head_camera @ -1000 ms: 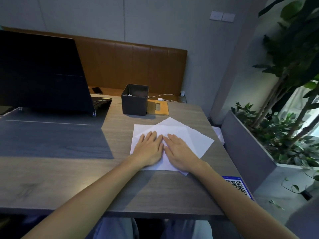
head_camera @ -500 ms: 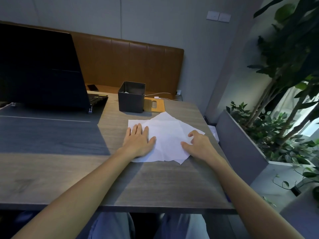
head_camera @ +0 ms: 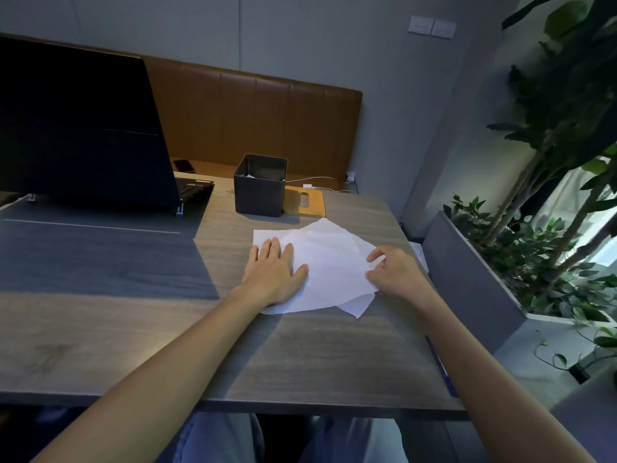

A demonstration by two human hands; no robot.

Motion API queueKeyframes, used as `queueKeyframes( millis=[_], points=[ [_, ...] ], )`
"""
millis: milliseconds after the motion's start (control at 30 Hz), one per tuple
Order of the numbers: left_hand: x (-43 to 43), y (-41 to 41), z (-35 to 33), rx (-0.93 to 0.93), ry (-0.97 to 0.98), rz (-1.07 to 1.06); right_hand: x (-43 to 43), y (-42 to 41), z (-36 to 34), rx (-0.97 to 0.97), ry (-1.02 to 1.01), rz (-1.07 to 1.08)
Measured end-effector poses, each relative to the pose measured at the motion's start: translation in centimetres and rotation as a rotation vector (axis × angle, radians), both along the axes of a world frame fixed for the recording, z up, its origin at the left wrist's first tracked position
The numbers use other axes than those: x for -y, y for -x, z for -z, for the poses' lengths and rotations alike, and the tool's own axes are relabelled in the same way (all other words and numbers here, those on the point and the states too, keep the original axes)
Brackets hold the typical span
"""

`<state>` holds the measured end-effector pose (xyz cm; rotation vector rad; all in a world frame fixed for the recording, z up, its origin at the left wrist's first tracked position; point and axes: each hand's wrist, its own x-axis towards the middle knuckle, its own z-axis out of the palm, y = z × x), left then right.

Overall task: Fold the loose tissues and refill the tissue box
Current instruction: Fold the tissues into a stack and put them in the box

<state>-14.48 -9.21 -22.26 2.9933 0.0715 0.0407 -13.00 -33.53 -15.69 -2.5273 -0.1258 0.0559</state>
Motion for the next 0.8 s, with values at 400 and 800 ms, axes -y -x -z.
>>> queueKeyframes(
  millis=[400,800],
  points=[
    [0.8,-0.2,-1.2,0.034,0.031,0.119,-5.2,-2.4,1.0,0.321,0.325,-0.294],
    [-2.2,-0.4,-2.1,-0.226,-0.055,0.148,-3.8,-4.7,4.8,0.048,0.449,-0.343]
  ],
)
